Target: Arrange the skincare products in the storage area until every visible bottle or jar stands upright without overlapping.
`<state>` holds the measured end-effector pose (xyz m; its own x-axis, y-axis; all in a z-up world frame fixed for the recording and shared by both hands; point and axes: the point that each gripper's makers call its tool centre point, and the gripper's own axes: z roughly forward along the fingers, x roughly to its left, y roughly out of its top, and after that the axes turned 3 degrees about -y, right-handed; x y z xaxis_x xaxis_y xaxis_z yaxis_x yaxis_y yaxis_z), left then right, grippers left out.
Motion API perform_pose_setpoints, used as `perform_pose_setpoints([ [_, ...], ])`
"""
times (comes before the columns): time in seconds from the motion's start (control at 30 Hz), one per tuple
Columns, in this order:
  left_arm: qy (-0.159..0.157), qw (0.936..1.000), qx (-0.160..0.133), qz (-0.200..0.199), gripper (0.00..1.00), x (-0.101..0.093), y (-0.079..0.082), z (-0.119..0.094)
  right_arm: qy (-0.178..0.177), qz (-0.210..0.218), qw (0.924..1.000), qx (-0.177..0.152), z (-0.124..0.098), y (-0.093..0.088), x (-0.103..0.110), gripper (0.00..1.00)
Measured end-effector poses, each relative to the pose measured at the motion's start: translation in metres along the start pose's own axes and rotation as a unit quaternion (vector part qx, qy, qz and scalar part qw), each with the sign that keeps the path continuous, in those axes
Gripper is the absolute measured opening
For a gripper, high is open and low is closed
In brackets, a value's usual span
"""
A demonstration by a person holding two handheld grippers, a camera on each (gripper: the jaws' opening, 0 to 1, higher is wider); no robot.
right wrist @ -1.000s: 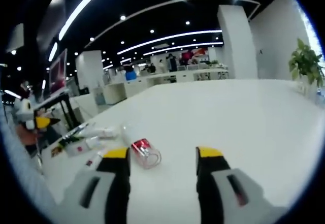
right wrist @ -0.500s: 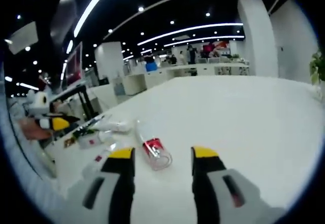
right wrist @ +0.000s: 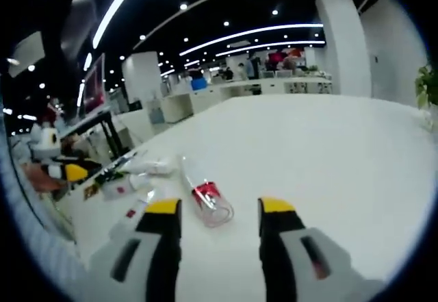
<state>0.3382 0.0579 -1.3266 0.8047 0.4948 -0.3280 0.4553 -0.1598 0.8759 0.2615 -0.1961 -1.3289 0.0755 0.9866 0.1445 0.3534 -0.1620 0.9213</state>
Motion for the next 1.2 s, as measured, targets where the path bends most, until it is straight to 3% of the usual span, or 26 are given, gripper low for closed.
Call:
perform_pose_setpoints([
  [0.07, 0.001, 1.0000, -0.001, 0.002, 0.58, 0.002, 0.002, 0.001, 0.004, -0.011, 0.9999, -0.002, 0.003, 0.003, 0.003, 0.43],
  [0.17, -0.005, 1.0000, -0.003, 0.008, 0.58, 0.002, 0.007, 0.000, -0.003, 0.001, 1.0000, -0.006, 0.014, 0.011, 0.003, 0.49],
  [0.3, 0.010, 0.9995, -0.005, 0.031, 0.58, 0.007, 0.010, -0.006, 0.015, 0.014, 0.9996, -0.018, 0.031, 0.020, 0.010, 0.51],
  [0.4, 0.031, 0.9990, -0.002, 0.033, 0.58, 0.017, 0.006, -0.015, 0.018, -0.003, 0.9998, -0.005, 0.048, 0.023, 0.014, 0.51],
  [0.53, 0.045, 0.9987, 0.002, 0.023, 0.58, 0.025, -0.002, -0.024, 0.018, -0.001, 0.9998, -0.011, 0.063, 0.029, 0.019, 0.52],
  [0.87, 0.070, 0.9974, -0.005, 0.017, 0.59, 0.042, -0.006, -0.032, 0.038, -0.031, 0.9984, 0.028, 0.087, 0.025, 0.029, 0.52],
  [1.07, 0.064, 0.9979, 0.001, 0.012, 0.59, 0.049, -0.008, -0.028, 0.048, -0.049, 0.9964, 0.050, 0.096, 0.017, 0.033, 0.52],
  [1.2, 0.050, 0.9987, 0.005, 0.009, 0.59, 0.051, -0.007, -0.023, 0.036, -0.054, 0.9963, 0.058, 0.096, 0.014, 0.032, 0.51],
])
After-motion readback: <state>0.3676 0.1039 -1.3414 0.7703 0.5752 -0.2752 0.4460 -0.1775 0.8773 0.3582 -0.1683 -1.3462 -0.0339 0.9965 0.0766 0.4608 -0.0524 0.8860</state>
